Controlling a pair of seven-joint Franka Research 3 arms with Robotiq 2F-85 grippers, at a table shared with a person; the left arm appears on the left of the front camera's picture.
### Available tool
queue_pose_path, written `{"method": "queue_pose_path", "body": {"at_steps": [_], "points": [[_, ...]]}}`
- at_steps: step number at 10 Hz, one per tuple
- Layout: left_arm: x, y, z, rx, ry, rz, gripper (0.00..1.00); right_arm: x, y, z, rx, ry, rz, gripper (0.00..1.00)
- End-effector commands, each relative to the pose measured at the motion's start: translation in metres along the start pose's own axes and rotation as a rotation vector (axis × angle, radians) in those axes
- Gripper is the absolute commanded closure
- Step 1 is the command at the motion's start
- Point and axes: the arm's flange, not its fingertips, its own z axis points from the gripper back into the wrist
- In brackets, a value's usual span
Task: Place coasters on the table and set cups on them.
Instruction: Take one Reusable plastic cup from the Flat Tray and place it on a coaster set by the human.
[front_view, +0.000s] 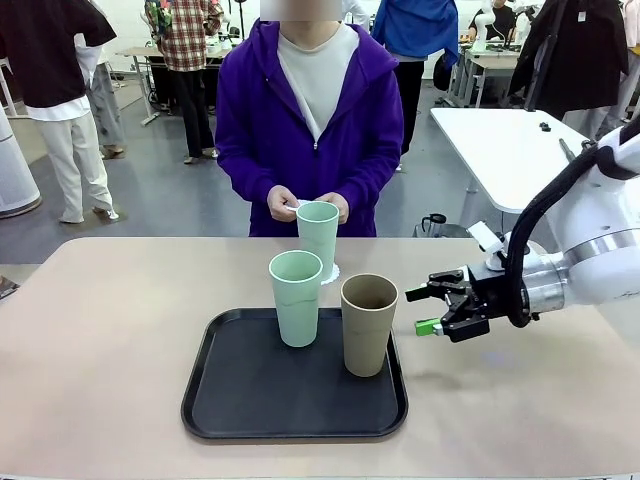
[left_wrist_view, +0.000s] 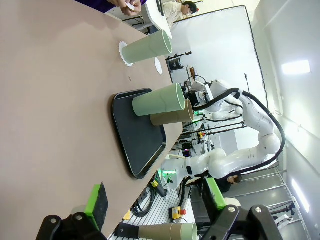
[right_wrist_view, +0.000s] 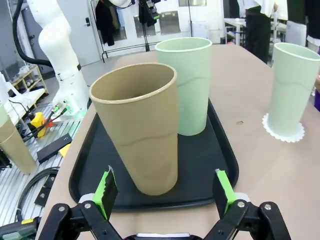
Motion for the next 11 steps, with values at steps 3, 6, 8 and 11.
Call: {"method": "queue_pose_path", "body": {"at_steps": [3, 6, 8, 11], "points": [[0.0, 0.0, 0.003, -0.01, -0.002, -0.02, 0.0, -0.005, -0.017, -0.032, 0.029, -0.02, 0.041, 0.0], [0.0, 0.0, 0.003, -0.01, -0.002, -0.02, 0.0, -0.01, -0.021, -0.05, 0.089, -0.004, 0.03, 0.0], [0.0, 0.0, 0.003, -0.01, -0.002, -0.02, 0.0, -0.01, -0.02, -0.051, 0.127, 0.001, 0.027, 0.0], [0.0, 0.0, 0.003, -0.01, -0.002, -0.02, 0.0, -0.011, -0.021, -0.05, 0.15, 0.003, 0.023, 0.0]]}}
